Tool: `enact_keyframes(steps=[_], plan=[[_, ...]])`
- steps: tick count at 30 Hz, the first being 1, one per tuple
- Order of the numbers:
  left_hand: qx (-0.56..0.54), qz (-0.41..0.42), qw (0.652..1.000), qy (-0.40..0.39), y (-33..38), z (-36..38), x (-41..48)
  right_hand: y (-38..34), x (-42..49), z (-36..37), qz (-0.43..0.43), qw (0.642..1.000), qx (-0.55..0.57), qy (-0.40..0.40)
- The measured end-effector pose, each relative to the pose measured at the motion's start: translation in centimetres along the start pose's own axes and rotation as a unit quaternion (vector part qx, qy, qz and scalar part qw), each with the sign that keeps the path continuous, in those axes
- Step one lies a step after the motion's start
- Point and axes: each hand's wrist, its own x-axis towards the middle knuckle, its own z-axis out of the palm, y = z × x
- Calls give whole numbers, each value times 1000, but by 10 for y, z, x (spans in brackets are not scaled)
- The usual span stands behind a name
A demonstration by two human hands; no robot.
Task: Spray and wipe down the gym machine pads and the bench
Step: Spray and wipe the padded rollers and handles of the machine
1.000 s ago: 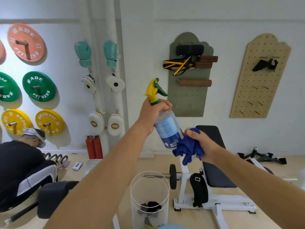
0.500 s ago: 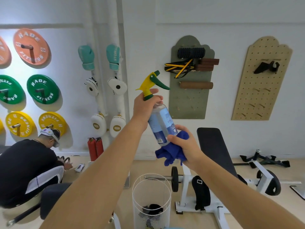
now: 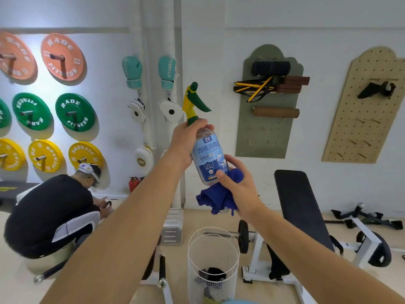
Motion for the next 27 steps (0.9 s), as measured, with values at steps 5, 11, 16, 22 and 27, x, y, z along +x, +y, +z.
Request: enact_keyframes(steps=[5, 11, 16, 22, 27], plan=[[-13, 9, 1000, -19, 5, -47, 0, 16, 14, 35, 51, 996, 12, -66], [-57, -17, 996, -62, 20, -110, 2, 51, 15, 79, 119, 984, 64, -115], [-96, -59, 979, -168, 26, -166, 3, 96, 21, 100, 230, 939, 191, -168], [-58, -68, 969, -229, -12, -240, 17, 179, 39, 143, 311, 929, 181, -82], [37, -50, 993, -101, -67, -294, 26, 245, 73, 169, 370, 924, 62, -79]])
